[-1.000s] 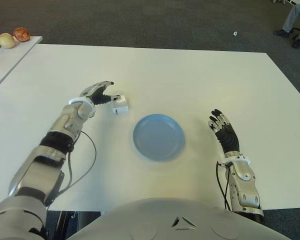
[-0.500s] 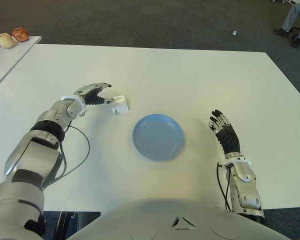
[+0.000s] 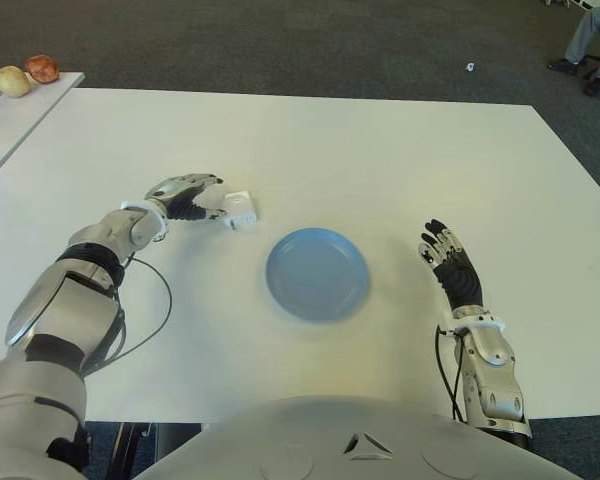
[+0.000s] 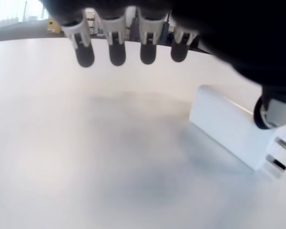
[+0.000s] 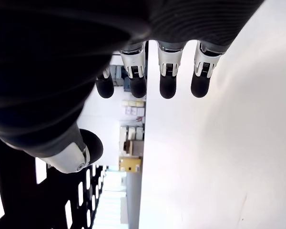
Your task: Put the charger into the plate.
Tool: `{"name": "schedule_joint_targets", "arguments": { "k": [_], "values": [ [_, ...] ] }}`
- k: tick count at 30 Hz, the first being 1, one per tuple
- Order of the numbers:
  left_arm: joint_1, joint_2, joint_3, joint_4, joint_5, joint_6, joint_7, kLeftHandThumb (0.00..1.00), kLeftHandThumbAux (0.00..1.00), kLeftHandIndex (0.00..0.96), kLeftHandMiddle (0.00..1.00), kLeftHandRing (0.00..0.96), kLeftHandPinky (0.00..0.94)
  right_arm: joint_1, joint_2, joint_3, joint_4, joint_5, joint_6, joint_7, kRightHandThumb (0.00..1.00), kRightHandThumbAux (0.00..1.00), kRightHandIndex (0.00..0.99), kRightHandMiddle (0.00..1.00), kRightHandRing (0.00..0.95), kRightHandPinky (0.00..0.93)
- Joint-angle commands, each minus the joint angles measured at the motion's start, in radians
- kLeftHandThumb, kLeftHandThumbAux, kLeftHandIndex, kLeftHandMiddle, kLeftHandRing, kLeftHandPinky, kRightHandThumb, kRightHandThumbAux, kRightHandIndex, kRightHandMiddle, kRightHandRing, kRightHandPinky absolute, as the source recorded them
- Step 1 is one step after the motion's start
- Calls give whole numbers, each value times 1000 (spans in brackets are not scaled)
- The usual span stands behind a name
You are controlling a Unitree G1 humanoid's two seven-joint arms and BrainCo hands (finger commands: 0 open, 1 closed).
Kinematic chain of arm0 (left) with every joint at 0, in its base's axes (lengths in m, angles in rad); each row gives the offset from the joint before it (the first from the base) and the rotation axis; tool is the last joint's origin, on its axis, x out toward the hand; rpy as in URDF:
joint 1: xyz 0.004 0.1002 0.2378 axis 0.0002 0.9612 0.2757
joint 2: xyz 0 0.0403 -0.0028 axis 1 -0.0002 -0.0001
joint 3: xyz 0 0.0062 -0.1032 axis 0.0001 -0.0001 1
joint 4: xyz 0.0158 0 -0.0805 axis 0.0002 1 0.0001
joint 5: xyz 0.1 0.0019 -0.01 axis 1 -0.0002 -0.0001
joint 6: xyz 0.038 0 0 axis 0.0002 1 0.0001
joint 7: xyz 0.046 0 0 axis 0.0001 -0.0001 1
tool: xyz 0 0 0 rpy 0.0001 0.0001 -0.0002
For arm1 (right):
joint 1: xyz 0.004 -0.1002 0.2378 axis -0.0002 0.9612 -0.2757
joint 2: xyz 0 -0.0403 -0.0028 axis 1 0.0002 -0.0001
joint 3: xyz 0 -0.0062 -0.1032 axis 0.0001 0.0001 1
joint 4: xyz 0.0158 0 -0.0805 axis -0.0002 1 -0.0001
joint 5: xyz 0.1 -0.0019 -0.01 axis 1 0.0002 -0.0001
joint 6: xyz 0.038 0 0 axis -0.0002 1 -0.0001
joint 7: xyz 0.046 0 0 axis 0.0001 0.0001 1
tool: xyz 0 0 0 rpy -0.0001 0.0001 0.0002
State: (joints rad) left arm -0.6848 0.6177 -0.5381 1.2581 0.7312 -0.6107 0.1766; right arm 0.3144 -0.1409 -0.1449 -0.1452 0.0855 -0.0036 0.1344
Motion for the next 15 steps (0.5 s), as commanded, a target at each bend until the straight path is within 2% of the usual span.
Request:
{"name": "schedule_joint_targets", "arguments": {
  "k": [1,15],
  "values": [
    [7,1,-36,23,39,-13,14,187,421,0,0,0,0,4,-2,-9,8,9,-2,2,0,628,6,85,69,51],
    [0,-9,-63,20,50,-58,48,163,442,0,0,0,0,6,-1,-5,-4,-2,4,2,0,643,1,81,66,48]
  ]
}}
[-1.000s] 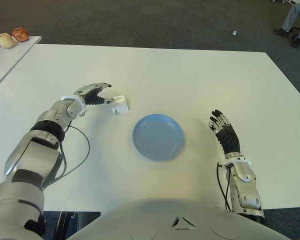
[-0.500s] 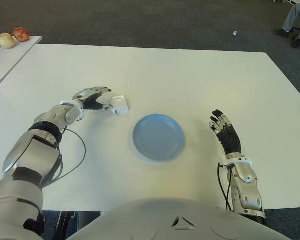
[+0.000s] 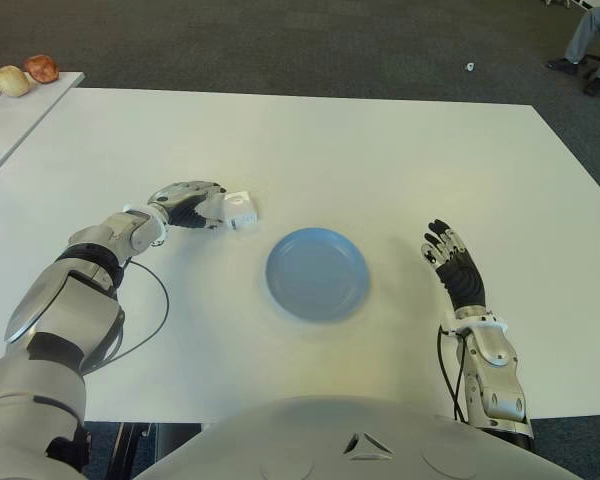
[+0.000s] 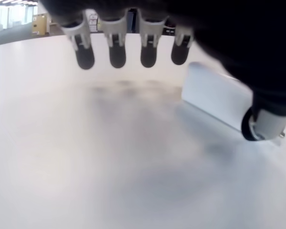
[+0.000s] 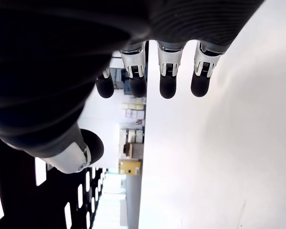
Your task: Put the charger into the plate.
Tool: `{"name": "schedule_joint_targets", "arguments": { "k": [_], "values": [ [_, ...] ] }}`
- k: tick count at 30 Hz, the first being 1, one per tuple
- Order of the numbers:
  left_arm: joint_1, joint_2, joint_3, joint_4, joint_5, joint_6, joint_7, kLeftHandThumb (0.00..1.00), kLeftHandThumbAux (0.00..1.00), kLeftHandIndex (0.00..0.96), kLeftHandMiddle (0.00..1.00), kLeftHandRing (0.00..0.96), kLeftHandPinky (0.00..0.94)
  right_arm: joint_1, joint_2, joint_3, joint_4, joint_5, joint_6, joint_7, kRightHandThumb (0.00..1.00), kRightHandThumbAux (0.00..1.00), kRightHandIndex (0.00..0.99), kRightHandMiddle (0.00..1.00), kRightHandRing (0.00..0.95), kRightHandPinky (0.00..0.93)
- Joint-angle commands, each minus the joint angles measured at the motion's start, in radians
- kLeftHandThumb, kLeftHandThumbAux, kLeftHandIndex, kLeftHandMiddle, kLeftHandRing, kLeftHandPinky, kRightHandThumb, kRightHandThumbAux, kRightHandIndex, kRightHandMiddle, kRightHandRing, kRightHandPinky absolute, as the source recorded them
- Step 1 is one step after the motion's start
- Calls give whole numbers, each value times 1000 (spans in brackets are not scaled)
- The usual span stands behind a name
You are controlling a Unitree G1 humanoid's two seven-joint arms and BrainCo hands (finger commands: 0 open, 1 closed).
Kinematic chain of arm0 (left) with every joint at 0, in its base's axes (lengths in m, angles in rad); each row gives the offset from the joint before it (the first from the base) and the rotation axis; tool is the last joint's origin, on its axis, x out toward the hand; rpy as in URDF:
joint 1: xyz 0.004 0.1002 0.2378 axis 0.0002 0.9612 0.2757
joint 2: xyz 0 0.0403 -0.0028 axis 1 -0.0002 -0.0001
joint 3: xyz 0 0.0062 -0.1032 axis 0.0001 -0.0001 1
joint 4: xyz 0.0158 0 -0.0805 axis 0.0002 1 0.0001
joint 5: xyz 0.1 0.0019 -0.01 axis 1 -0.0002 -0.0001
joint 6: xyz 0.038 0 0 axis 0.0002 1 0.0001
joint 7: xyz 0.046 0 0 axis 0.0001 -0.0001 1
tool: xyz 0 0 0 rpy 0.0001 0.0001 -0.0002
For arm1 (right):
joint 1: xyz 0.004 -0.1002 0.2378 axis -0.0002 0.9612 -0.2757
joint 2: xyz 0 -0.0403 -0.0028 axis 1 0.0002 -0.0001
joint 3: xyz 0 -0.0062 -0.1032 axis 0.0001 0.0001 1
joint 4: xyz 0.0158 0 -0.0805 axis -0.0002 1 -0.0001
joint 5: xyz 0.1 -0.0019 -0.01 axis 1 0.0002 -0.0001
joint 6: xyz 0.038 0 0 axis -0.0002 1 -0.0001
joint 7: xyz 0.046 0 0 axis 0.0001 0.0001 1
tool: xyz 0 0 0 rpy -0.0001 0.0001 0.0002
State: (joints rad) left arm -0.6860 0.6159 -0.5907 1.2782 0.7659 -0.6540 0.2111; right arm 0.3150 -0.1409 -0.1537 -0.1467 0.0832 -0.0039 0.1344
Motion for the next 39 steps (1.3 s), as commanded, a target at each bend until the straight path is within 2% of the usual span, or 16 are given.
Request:
{"name": "schedule_joint_targets", "arguments": {
  "k": [1,24,39],
  "values": [
    [-1,-6,-12,-3,15,-21,14,163,443,0,0,0,0,5,-1,4,-3,0,5,2,0,643,1,80,66,47],
    [-55,33,36,-94,-17,-106,-11,169,424,0,0,0,0,1,7,23,1,1,10,1,0,628,0,82,59,32],
    [-61,58,93,-184,-80,-117,-133,149,385,0,0,0,0,-2,14,26,12,-2,-5,-4,0,637,0,81,62,41]
  ]
}}
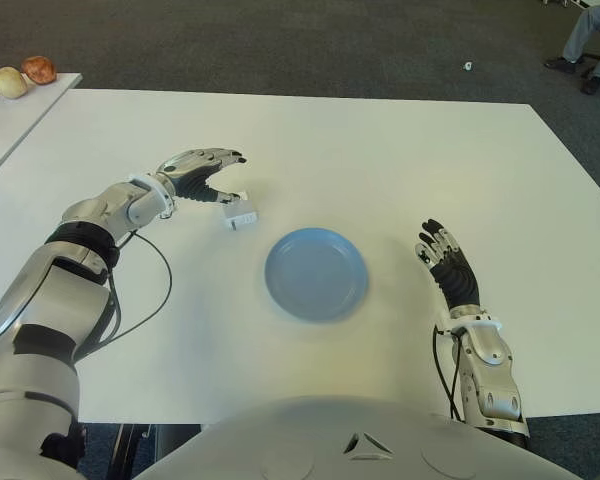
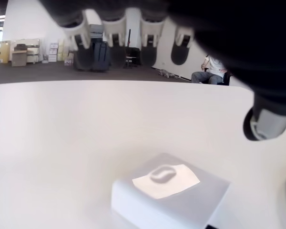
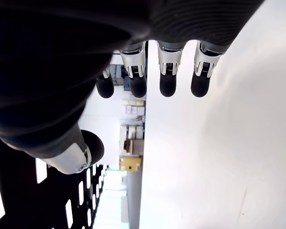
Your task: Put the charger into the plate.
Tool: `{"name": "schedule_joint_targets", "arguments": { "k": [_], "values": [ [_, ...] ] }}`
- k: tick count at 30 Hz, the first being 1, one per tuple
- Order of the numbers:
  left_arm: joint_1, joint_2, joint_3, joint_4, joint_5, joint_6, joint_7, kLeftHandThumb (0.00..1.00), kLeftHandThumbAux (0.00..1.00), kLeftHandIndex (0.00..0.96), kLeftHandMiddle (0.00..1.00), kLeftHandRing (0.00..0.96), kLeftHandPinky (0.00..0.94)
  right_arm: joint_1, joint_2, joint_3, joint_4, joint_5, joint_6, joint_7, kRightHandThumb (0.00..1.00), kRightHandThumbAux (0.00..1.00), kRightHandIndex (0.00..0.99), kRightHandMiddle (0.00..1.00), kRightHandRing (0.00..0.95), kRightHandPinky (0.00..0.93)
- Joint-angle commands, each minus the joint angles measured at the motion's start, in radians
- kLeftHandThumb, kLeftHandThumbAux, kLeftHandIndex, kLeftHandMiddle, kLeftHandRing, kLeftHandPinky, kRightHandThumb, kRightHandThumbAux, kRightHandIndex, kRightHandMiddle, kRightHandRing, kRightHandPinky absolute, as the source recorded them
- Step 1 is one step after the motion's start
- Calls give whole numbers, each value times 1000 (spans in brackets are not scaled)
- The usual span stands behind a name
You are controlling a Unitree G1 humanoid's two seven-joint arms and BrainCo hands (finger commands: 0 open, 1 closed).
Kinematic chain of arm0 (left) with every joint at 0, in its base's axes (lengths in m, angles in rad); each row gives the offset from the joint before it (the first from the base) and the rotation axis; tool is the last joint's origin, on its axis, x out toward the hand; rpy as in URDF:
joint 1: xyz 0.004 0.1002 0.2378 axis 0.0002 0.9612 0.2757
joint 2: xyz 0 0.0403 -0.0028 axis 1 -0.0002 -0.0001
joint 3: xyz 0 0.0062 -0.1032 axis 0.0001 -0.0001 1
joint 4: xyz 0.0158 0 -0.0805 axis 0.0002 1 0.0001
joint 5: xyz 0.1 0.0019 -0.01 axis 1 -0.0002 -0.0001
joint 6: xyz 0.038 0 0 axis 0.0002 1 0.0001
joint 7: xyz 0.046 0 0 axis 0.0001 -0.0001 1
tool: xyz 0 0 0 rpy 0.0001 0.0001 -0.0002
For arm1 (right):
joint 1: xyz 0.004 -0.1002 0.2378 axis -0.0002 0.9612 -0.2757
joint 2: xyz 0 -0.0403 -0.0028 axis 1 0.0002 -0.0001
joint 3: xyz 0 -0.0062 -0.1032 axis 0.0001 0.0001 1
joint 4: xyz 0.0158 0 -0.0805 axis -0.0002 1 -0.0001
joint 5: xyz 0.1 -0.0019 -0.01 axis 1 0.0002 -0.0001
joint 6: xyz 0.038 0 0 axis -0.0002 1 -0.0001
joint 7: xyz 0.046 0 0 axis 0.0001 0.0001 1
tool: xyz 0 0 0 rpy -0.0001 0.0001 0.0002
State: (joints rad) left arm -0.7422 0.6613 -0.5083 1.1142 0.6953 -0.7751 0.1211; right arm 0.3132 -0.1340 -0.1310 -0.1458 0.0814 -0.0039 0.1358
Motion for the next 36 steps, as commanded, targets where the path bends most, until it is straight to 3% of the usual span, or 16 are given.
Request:
{"name": "schedule_joint_targets", "arguments": {
  "k": [1,11,22,27,36],
  "values": [
    [-4,14,13,-24,-11,5,-48,149,384,0,0,0,0,0,7,3,12,-1,-5,-6,0,638,0,81,62,41],
    [2,23,45,-68,-51,27,-168,168,354,0,0,0,0,-1,10,5,13,-4,-7,-14,0,644,0,82,63,35],
    [25,15,76,-110,-86,52,-223,159,350,0,0,0,0,3,11,4,11,-5,-15,-17,0,653,0,80,65,45],
    [39,2,100,-130,-124,92,-254,168,352,0,0,0,0,5,8,2,6,0,-12,-12,0,651,0,78,63,48],
    [118,-40,152,-201,-164,232,-230,186,326,0,0,0,0,5,3,2,6,-1,-12,-8,0,647,2,75,60,45]
  ]
}}
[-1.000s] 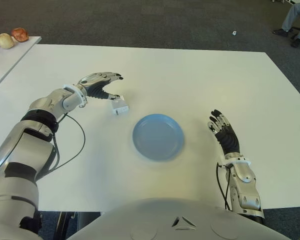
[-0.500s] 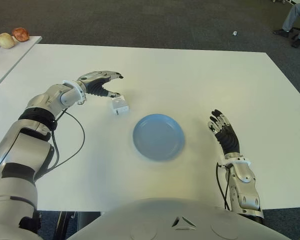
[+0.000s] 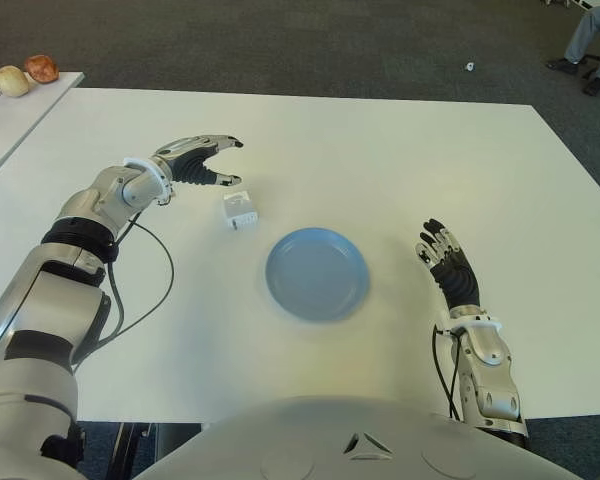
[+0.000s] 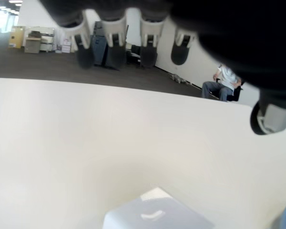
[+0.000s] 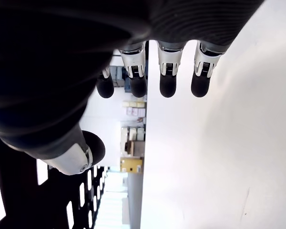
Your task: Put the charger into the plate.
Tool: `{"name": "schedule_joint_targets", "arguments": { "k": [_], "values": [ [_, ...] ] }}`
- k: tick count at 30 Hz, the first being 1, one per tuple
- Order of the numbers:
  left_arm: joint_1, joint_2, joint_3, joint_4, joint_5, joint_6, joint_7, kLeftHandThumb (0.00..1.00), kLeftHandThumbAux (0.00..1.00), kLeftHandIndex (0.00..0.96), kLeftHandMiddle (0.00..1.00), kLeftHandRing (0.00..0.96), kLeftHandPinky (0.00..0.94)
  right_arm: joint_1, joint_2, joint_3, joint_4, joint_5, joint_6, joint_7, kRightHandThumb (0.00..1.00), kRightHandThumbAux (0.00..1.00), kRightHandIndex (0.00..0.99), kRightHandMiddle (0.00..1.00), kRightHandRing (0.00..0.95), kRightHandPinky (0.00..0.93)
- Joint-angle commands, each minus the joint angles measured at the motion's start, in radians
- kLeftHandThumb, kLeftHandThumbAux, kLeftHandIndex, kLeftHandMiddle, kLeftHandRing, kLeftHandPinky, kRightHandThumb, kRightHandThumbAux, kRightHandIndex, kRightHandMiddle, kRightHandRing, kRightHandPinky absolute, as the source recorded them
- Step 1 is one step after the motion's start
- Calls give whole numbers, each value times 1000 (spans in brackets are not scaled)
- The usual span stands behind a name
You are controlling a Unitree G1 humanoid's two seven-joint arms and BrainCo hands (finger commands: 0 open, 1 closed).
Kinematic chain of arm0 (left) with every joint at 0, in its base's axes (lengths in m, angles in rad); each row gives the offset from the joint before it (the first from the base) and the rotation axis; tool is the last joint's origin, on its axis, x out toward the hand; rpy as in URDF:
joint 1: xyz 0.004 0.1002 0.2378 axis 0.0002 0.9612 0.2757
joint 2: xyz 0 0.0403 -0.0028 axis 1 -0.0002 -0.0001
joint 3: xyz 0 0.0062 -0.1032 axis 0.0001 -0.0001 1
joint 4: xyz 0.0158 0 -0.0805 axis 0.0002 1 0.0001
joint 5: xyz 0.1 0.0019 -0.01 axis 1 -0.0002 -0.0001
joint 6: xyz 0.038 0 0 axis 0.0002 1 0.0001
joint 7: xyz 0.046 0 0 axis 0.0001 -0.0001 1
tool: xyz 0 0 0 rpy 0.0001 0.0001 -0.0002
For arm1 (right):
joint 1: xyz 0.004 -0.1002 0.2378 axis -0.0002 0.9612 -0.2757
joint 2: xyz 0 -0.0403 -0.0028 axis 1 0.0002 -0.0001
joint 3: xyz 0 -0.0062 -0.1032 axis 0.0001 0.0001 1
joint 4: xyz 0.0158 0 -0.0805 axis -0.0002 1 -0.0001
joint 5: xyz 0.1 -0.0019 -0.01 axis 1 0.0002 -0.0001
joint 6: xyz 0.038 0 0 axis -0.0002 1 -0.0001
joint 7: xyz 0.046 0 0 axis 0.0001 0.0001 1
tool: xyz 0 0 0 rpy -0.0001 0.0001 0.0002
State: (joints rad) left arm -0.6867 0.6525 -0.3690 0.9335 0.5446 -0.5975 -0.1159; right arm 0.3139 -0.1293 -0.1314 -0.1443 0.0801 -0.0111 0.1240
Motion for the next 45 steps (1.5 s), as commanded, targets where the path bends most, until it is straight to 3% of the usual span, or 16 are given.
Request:
{"name": "schedule_joint_targets", "arguments": {
  "k": [1,18,45],
  "values": [
    [73,-37,15,-17,-12,66,19,186,320,0,0,0,0,4,-1,2,4,0,-5,4,0,647,2,75,60,46],
    [120,-96,51,-32,-45,212,20,208,290,0,0,0,0,6,1,7,-6,-4,-6,0,0,646,3,79,62,45],
    [158,-139,45,-30,-41,228,56,194,262,0,0,0,2,12,9,14,-28,-19,-1,-12,0,658,1,72,57,42]
  ]
}}
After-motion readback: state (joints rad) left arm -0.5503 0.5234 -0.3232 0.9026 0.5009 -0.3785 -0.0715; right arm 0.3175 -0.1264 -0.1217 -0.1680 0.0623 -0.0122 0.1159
